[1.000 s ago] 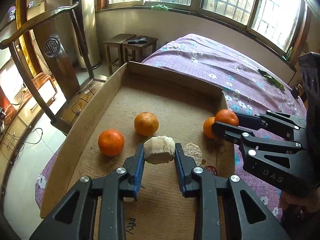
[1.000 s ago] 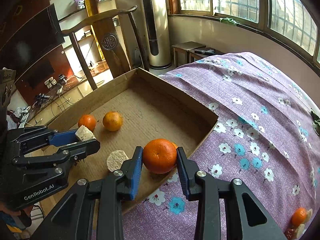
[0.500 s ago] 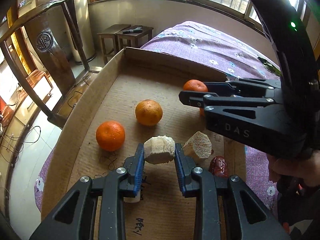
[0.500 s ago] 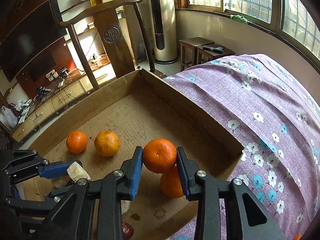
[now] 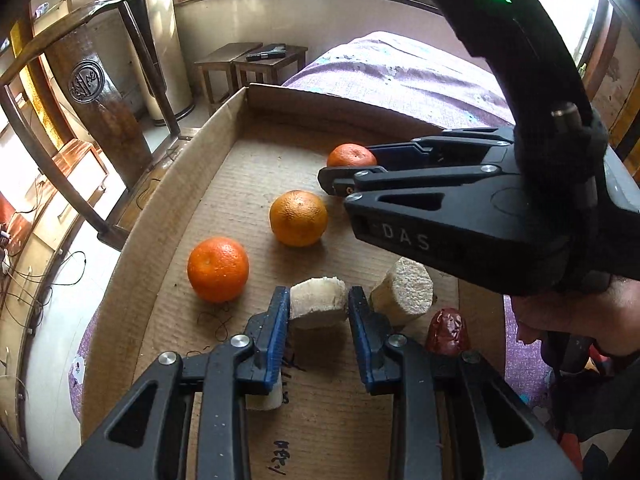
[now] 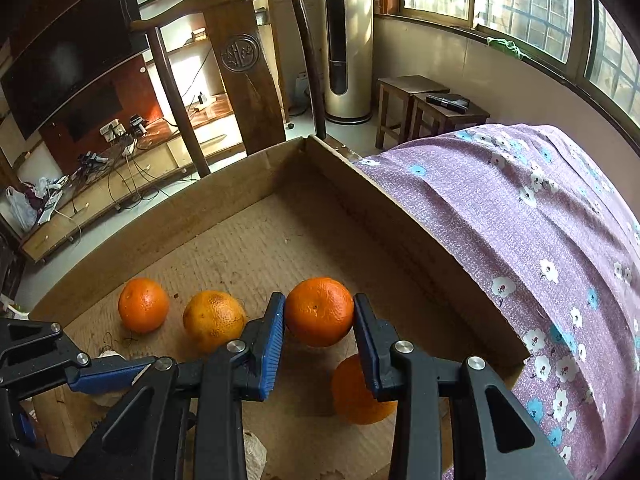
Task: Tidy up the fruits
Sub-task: 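Lower the white piece and the orange into the box and open both tools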
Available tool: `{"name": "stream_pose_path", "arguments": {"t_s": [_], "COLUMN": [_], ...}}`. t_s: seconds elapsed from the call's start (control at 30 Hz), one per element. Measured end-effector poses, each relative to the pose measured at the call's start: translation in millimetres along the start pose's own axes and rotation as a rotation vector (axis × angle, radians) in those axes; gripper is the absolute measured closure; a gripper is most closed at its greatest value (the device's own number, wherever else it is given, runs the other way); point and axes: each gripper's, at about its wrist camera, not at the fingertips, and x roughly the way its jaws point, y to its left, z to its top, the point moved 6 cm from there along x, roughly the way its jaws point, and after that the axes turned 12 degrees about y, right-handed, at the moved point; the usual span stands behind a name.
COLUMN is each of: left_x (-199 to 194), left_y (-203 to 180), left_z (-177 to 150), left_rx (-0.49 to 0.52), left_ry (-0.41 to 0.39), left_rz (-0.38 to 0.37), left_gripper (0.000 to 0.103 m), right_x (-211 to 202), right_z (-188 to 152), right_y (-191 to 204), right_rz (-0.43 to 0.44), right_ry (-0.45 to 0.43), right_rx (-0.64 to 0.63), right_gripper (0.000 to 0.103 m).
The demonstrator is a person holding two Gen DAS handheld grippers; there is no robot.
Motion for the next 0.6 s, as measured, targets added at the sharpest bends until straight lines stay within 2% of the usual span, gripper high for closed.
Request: {"name": "stream_pose_path", "arguments": {"t_s": [0.03, 0.07, 0.1, 0.17, 0.27, 0.4, 0.5, 0.6], "left_x": [0.2, 0.6, 0.7, -0.8, -1.8, -7.7, -15.8, -26.3], "left_y": [0.7, 1.2, 1.9, 2.6, 3.9, 2.5, 0.8, -3.8], "left_z": [0.3, 0.6, 0.8, 0.8, 0.4, -1.6, -2.8, -3.8], "left_rx": [-0.001, -0.005, -0.010, -0.017, -0.027, -0.029, -0.041, -0.051], "left_ry": [0.000, 0.000, 0.000, -0.007, -0.012, -0.040, -0.078, -0.126], "left_rz": [0.002, 0.007, 0.012, 0.001, 0.007, 0.036, 0.055, 0.070], "left_gripper": [0.059, 0.044, 0.038, 0.036, 0.031, 0.031, 0.030, 0.030], "right_x": [-0.5, -1.2, -2.5, -5.4, -9.8, -22.9, -42.0, -63.9], "right_z": [-0.4, -0.7, -1.0, -2.6, -6.1, -14.8, -24.3, -39.2], "right_y": [-0.7, -0.9, -1.1, -2.5, -6.7, -11.9, -12.7, -15.8], "right_rz": [0.008, 0.016, 0.019, 0.017, 0.026, 0.046, 0.027, 0.001], "right_ry": [-0.002, -0.003, -0.006, -0.010, -0.015, -0.037, -0.073, -0.117], "right_rx": [0.007, 0.010, 0.010, 0.012, 0.035, 0.076, 0.085, 0.110], "right_gripper": [0.066, 0.065, 0.063, 0.050, 0.049, 0.049, 0.049, 0.042]}}
